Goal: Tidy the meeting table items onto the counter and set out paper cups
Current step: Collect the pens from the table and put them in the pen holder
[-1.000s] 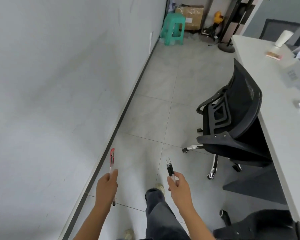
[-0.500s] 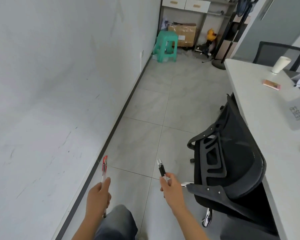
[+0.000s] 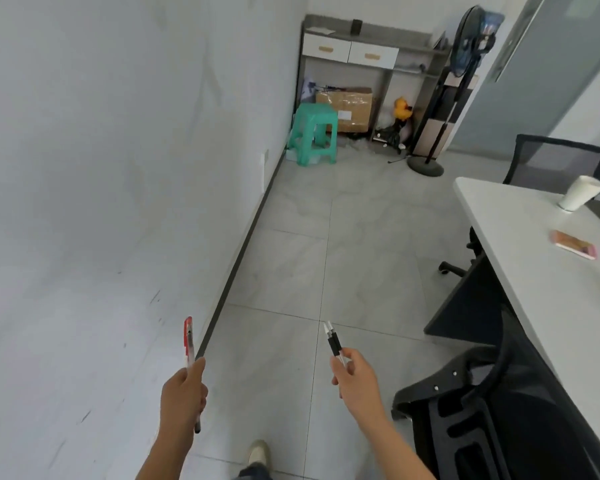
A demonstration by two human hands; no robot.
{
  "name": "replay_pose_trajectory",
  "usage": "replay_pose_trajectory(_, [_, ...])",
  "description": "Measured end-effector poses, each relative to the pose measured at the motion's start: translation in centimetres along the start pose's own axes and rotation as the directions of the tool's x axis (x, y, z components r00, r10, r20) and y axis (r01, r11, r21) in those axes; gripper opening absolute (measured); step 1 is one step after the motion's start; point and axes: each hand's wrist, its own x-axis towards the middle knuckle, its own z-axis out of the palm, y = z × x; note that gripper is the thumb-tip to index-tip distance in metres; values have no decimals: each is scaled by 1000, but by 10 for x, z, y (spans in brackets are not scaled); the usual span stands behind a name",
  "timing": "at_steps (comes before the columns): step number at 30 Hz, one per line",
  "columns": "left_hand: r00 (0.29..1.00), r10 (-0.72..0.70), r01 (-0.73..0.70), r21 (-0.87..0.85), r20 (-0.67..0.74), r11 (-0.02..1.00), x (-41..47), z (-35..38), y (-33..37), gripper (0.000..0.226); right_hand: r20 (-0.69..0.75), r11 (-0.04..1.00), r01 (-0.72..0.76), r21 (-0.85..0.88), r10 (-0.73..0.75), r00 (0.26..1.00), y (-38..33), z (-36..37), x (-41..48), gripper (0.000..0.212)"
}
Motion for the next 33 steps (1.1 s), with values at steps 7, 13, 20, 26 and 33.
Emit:
replay_pose_trajectory(7, [976, 35, -53, 79, 217, 995, 84, 88, 78, 33, -134, 995, -101, 21, 103, 986, -32, -14, 97, 28])
replay_pose_trajectory(13, [967, -1, -34, 134, 257, 990, 153, 157, 123, 37, -139, 976, -186, 115, 201, 970, -41, -22, 201, 31])
replay_pose_trajectory(20, [984, 31, -53, 123, 176, 991, 250, 252, 213, 38, -115, 986, -50, 158, 68, 991, -113, -61, 372, 27])
replay_pose_trajectory(26, [977, 6, -41, 160, 212, 986, 288, 329, 257, 38, -34, 994, -77, 82, 80, 996, -141, -76, 462, 29])
replay_pose_trajectory(33, [993, -100, 90, 126, 71, 988, 381, 358, 287, 37, 42, 991, -134, -5, 134, 990, -159, -70, 552, 29])
